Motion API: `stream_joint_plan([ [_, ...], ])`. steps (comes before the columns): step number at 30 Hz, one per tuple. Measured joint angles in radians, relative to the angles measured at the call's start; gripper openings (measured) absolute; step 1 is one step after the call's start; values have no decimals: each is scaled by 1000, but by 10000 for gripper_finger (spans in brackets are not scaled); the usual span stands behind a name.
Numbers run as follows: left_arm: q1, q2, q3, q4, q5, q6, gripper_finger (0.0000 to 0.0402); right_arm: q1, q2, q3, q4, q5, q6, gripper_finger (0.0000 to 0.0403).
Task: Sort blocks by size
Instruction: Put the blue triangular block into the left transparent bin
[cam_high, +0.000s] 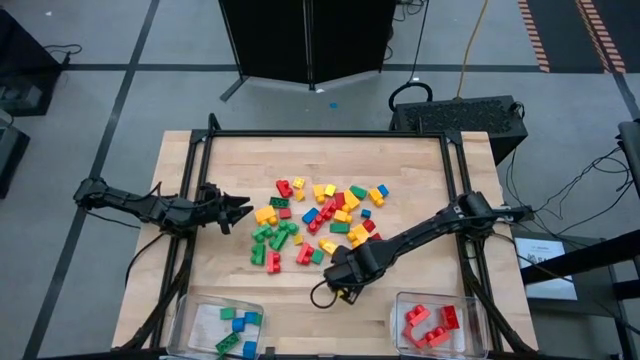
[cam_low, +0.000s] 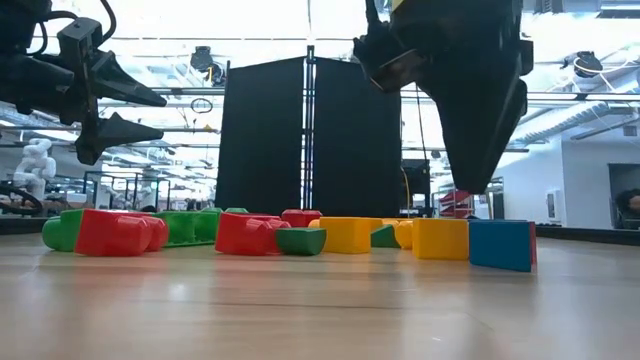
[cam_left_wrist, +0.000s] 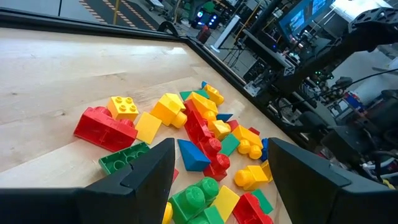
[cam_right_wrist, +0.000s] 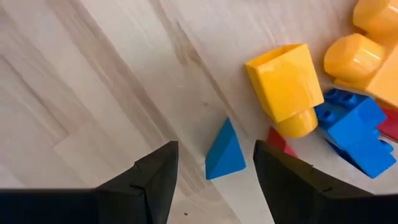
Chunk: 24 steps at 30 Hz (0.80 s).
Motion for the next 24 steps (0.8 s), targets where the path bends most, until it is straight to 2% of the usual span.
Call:
stream_joint_plan([
  [17,0,0,0,0,2,6,255,17,44,0,-68,-21,48,205],
  [24,0,0,0,0,1,7,255,21,46,-89,46,-54,74,205],
])
